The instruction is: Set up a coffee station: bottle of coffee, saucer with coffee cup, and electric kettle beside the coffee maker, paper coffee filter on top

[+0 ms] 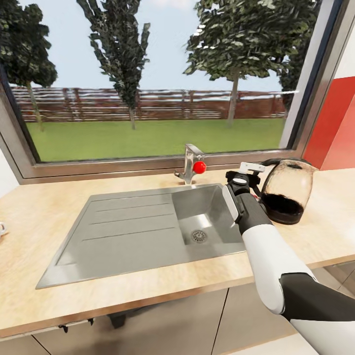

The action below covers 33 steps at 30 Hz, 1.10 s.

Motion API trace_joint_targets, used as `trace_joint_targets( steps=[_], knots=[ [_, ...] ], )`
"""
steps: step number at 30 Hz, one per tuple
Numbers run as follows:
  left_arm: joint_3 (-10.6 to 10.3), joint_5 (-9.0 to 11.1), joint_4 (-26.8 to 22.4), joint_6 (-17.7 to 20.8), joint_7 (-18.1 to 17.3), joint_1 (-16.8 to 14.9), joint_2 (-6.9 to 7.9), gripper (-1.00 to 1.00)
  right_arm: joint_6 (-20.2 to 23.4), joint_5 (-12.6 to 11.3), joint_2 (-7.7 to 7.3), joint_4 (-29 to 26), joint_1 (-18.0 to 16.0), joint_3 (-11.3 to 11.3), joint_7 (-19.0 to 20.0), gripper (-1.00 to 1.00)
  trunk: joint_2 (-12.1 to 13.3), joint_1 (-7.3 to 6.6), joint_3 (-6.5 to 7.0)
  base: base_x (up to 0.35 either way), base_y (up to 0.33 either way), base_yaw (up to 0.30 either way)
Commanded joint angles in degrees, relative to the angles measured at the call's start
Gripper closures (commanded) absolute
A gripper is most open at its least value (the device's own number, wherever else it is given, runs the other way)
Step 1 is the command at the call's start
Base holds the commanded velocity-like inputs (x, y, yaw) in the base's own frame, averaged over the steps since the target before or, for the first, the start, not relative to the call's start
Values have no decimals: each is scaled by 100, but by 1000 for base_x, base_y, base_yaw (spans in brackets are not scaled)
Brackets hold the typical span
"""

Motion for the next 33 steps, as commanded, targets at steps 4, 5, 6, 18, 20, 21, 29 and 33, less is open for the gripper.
trace_joint_targets(
  steps=[4, 5, 6, 18, 20, 21, 29, 33],
  knots=[
    [-17, 60, -3, -3, -22, 1, 4, -100, 37, 4, 3, -8, -3, -8, -11, -100, -3, 0, -5, 10, 0, 0],
    [-17, 60, -2, -3, -22, 1, 4, -100, 37, 4, 3, -8, -3, -8, -11, -100, -3, 0, -5, 5, 0, 0],
    [-17, 60, -3, -5, -22, 1, 4, -100, 37, 4, 2, -8, -3, -8, -12, -100, -3, 0, -5, 3, 0, 0],
    [-17, 60, -2, -2, -22, 1, 4, -100, 41, 4, 1, -8, -3, -7, -295, -100, -3, 0, -5, 1, 0, 0],
    [-17, 60, -5, -2, -22, 1, 4, -100, 43, 3, 1, -8, -3, -8, -301, -100, -3, 0, -5, 0, 0, 0],
    [-15, 60, -6, -2, -22, 1, 4, -100, 42, 3, 1, -8, -3, -8, -303, -100, -3, 0, -5, 0, 0, 0],
    [-17, 60, -8, -4, -22, 1, 4, -100, 46, 4, 1, -8, -3, -7, -307, -100, -3, 0, -5, 42, 0, 0],
    [-17, 60, -7, -3, -22, 1, 4, -100, 46, 4, 1, -8, -3, -7, -305, -100, -3, 0, -5, 40, 0, 0]
  ],
)
